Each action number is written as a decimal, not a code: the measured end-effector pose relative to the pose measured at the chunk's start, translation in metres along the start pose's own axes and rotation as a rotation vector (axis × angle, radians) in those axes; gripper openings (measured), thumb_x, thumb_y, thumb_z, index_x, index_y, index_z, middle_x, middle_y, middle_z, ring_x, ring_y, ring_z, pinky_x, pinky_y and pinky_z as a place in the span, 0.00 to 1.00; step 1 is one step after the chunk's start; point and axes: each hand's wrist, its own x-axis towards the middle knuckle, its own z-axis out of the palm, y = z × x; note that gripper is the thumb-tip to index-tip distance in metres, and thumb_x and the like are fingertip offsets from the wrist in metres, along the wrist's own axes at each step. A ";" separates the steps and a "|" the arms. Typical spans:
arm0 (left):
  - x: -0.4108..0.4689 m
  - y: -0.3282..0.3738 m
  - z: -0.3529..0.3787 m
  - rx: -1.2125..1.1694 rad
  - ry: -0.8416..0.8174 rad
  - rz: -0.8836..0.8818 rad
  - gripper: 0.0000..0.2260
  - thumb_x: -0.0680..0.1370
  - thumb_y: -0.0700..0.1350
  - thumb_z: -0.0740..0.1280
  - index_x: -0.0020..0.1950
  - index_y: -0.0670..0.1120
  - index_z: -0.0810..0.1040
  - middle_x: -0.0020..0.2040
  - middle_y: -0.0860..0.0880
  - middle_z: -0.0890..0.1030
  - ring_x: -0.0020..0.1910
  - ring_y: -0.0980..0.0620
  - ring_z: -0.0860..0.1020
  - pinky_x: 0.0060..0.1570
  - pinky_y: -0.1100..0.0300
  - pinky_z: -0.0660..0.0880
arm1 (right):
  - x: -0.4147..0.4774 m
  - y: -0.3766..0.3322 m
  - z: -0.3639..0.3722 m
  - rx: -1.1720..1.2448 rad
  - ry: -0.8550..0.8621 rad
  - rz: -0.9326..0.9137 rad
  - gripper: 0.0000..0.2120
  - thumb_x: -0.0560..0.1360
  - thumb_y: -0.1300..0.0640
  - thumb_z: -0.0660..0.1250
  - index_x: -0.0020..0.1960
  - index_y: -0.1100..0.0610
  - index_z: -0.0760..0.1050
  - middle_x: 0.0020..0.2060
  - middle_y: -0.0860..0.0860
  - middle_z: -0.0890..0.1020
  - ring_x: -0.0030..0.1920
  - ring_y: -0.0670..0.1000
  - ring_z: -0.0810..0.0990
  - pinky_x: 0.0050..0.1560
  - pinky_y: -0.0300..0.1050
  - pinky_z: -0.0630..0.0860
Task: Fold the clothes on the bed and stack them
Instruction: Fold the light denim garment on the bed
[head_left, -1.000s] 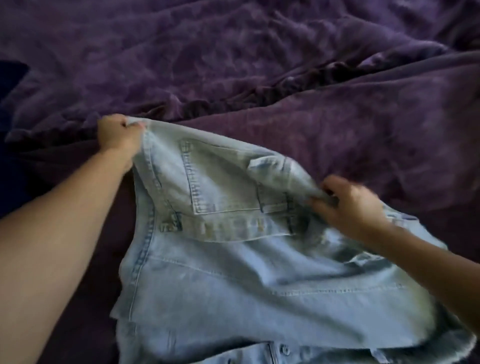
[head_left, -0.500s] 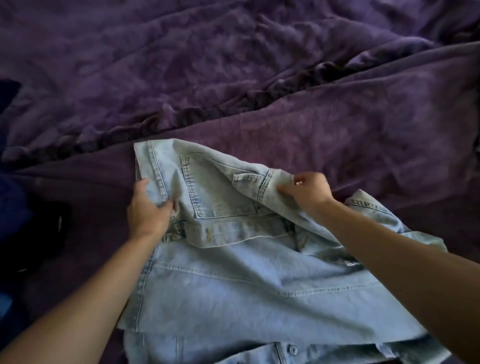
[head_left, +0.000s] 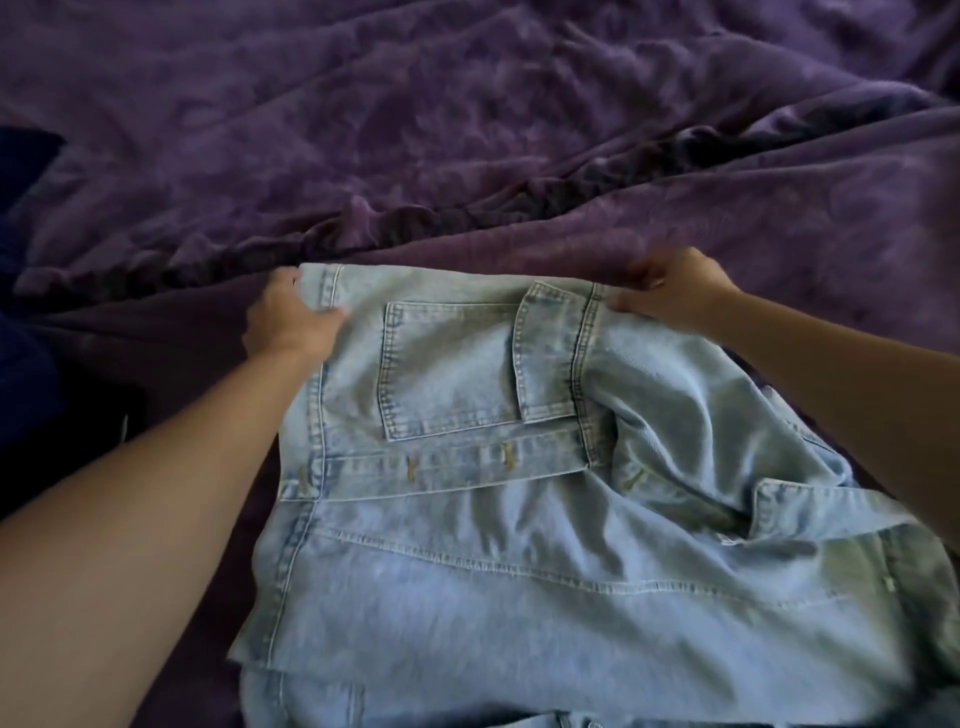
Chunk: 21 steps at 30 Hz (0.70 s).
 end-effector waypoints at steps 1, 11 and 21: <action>0.005 0.004 0.003 0.003 0.030 0.033 0.23 0.70 0.45 0.73 0.63 0.46 0.75 0.61 0.43 0.78 0.60 0.40 0.76 0.60 0.50 0.73 | 0.000 0.000 0.004 -0.047 0.003 -0.032 0.14 0.71 0.48 0.74 0.52 0.54 0.83 0.41 0.50 0.83 0.43 0.51 0.81 0.43 0.42 0.75; -0.016 0.036 0.011 0.132 0.284 0.380 0.18 0.71 0.39 0.68 0.61 0.45 0.72 0.61 0.40 0.73 0.61 0.38 0.70 0.58 0.44 0.68 | -0.001 0.010 -0.016 -0.174 0.327 -0.185 0.15 0.73 0.47 0.68 0.58 0.52 0.77 0.54 0.54 0.79 0.55 0.58 0.77 0.51 0.49 0.72; -0.157 0.017 0.104 0.581 -0.150 0.916 0.17 0.58 0.38 0.76 0.44 0.44 0.78 0.43 0.42 0.76 0.43 0.39 0.76 0.37 0.49 0.74 | -0.166 0.186 0.013 -0.666 0.160 -0.520 0.20 0.63 0.44 0.71 0.51 0.52 0.80 0.47 0.52 0.81 0.47 0.56 0.81 0.43 0.51 0.74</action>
